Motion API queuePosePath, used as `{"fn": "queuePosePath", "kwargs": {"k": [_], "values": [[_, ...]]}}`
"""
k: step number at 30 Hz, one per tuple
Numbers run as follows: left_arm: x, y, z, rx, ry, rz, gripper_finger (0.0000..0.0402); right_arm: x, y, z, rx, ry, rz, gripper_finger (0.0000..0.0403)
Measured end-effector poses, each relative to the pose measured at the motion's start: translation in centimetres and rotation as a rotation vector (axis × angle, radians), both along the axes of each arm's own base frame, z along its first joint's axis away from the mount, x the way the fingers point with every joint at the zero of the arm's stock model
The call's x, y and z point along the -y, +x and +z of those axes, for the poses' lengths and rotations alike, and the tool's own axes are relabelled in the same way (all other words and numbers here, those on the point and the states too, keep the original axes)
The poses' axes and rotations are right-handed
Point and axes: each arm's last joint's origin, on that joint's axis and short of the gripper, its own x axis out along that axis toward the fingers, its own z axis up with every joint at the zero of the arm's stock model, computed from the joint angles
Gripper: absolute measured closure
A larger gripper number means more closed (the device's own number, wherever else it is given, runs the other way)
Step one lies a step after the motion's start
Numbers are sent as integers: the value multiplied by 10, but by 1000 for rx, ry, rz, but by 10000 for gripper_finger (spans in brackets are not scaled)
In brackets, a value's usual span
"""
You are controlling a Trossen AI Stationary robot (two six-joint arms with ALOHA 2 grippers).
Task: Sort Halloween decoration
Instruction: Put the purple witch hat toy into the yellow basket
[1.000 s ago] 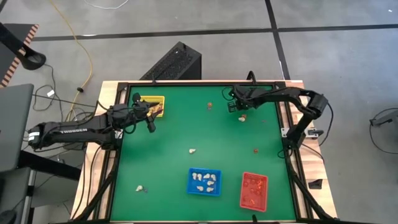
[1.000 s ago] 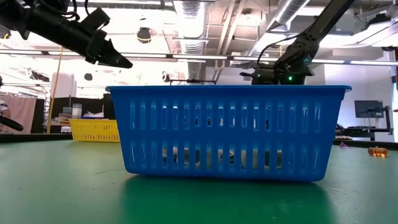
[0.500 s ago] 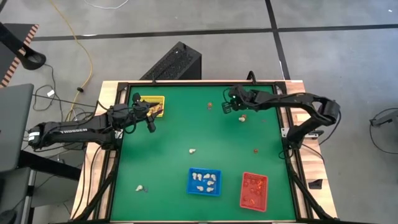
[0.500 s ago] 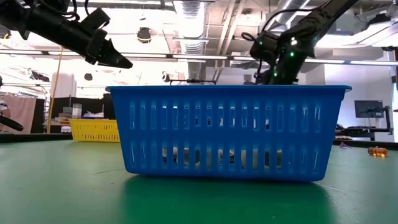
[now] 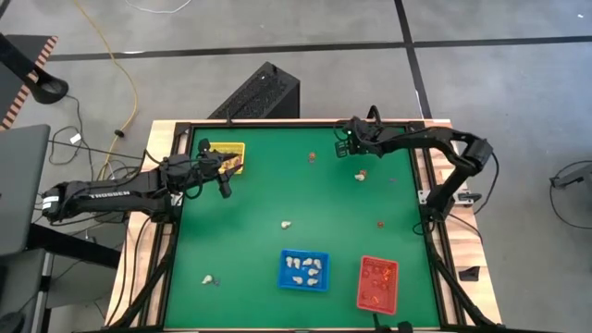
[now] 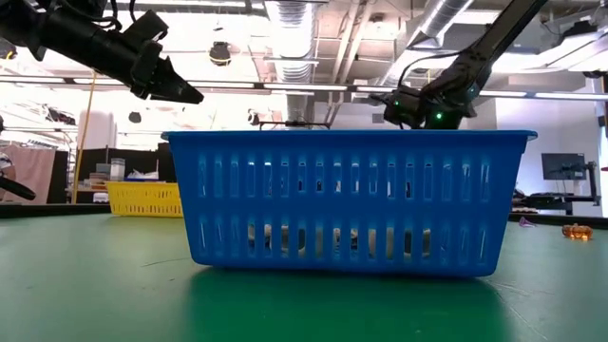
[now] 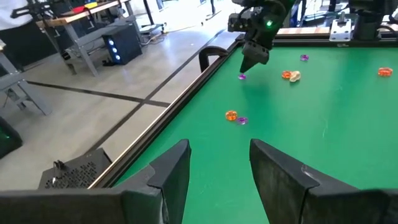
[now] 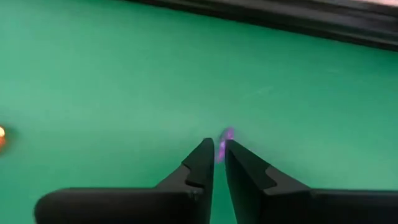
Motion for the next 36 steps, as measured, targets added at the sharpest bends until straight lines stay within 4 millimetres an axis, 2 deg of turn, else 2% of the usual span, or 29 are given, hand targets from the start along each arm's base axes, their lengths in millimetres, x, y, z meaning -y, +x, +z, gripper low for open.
{"fn": "queuePosePath", "kwargs": {"k": [13, 19, 26, 29, 36], "values": [[0, 0, 0, -5, 10, 0, 244, 5, 2, -5, -16, -44, -23, 263], [0, 0, 0, -5, 10, 0, 244, 8, 7, -26, -57, -22, -23, 264], [0, 0, -1, -13, 8, 1, 244, 4, 14, -36, -110, -63, -23, 290], [0, 0, -1, -15, 9, 0, 244, -3, 17, -33, -135, -89, -15, 315], [0, 0, -1, -24, 13, 0, 244, -20, 25, -15, -77, -105, 55, 374]]}}
